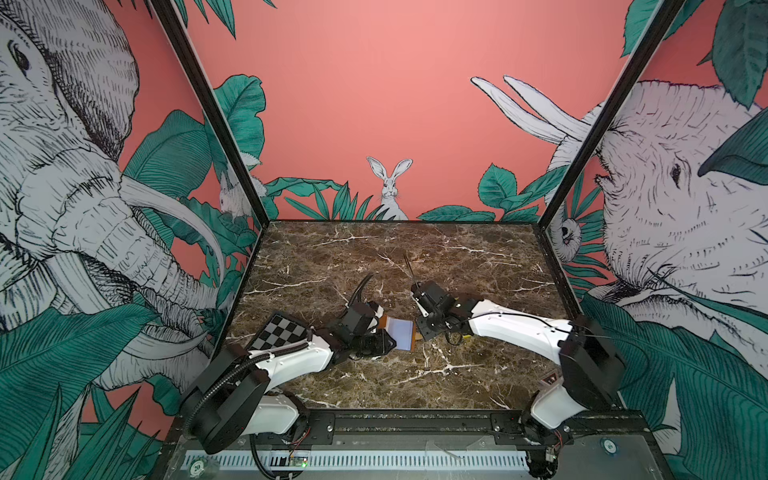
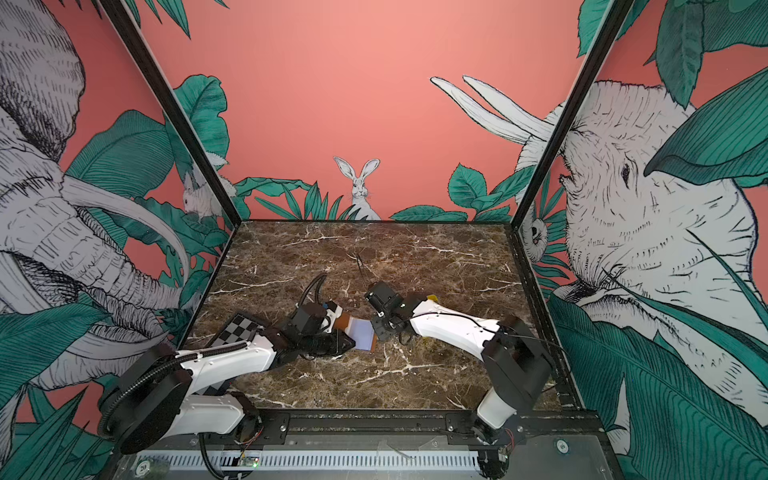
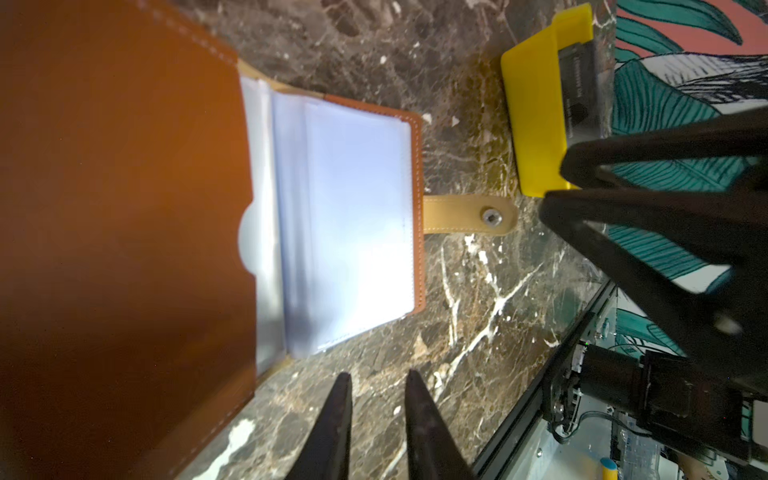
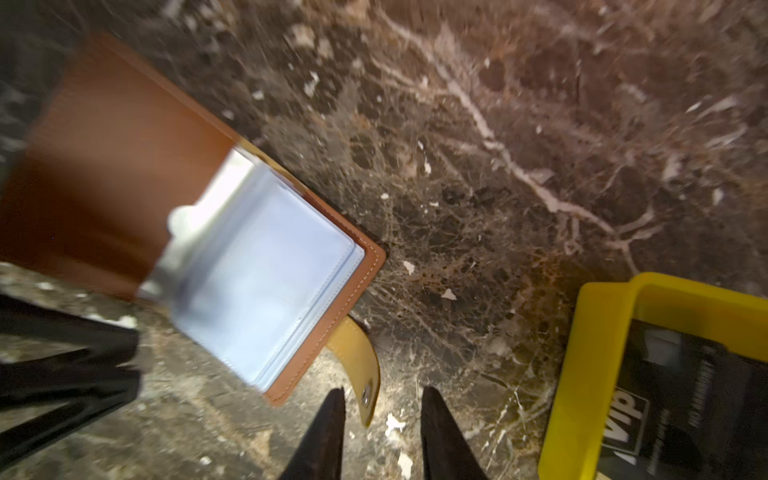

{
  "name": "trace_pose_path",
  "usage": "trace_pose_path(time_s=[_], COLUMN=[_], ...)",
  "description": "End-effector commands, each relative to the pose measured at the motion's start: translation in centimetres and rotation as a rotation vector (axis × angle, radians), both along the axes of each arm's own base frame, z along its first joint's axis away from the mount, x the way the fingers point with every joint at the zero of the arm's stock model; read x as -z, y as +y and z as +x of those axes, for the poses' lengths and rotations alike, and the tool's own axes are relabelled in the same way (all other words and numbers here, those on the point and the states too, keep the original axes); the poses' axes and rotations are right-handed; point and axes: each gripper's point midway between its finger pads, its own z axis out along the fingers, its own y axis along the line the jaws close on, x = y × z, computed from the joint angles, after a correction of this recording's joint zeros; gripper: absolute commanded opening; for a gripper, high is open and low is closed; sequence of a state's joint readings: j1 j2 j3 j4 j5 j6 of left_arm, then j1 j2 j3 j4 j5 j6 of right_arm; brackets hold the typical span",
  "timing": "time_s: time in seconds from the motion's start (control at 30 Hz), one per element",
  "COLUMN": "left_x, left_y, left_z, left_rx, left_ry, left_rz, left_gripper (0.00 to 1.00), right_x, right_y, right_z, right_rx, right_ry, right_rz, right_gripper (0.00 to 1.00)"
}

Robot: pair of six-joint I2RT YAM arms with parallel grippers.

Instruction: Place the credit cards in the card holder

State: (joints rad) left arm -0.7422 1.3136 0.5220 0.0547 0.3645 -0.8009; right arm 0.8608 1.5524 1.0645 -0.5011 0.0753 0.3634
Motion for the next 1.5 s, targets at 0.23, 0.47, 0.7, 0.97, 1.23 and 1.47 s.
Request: trace_pose_path(time_s=[0.23,0.47,0.7,0.97,1.23,1.47], left_x=[-2.5,-1.9,-0.1,0.6,0.9,1.8], left_y=[-1.4,-0.9,-0.3,0.3,0.9,1.6], left_z=[3.0,3.0,2.6,2.2,2.6,2.1], left_rx=[0.093,0.168,0.208,0.205,0.177,0.163], left_ry=[-0.064,-0.077,-0.055,-0.045,-0.031,-0.004], left_rz=[-0.008,0.060,0.108,0.115,0.107,0.106], left_gripper=[0.27,0.28,0.28,0.28,0.28,0.28], right_x=[-3.1,-0.8,2.7,5.2,6.2,7.2], right_y=[3.8,4.7,5.5,3.6,4.1,1.5], right_z=[-1.6,-1.4,-1.1,-0.7,-0.8,-1.0], right_rx=[0.193,0.253,0.303,0.348,0.321,0.369], right_ry=[0.124,0.163,0.208,0.209,0.223,0.208], right_rz=[0.341,0.315,0.281,0.160,0.170,0.046], right_gripper=[0.34,0.31,0.28,0.25,0.25,0.25])
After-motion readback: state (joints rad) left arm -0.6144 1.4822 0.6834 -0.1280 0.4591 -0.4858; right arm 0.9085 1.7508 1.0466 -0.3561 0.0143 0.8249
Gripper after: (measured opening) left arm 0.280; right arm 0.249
